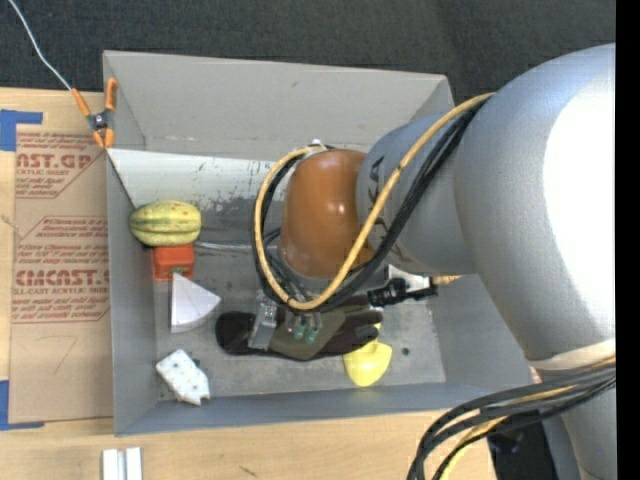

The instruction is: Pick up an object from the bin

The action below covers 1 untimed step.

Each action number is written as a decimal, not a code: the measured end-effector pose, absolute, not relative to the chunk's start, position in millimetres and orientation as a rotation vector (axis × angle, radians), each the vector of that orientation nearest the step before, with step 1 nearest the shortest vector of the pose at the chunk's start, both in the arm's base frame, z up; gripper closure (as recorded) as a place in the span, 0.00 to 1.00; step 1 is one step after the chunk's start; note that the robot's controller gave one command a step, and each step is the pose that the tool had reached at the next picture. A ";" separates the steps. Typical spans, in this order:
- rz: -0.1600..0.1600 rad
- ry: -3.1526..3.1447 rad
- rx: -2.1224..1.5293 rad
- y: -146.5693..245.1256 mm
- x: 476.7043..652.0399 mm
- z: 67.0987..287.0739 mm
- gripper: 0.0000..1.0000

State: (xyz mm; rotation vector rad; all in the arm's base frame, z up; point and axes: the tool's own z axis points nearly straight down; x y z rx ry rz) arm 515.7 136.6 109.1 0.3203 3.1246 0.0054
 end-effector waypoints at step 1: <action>0.006 3.125 0.320 136.6 515.7 109.1 1.00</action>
Offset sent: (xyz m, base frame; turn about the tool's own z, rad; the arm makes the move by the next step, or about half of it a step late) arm 0.0000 0.0000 0.0000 0.0000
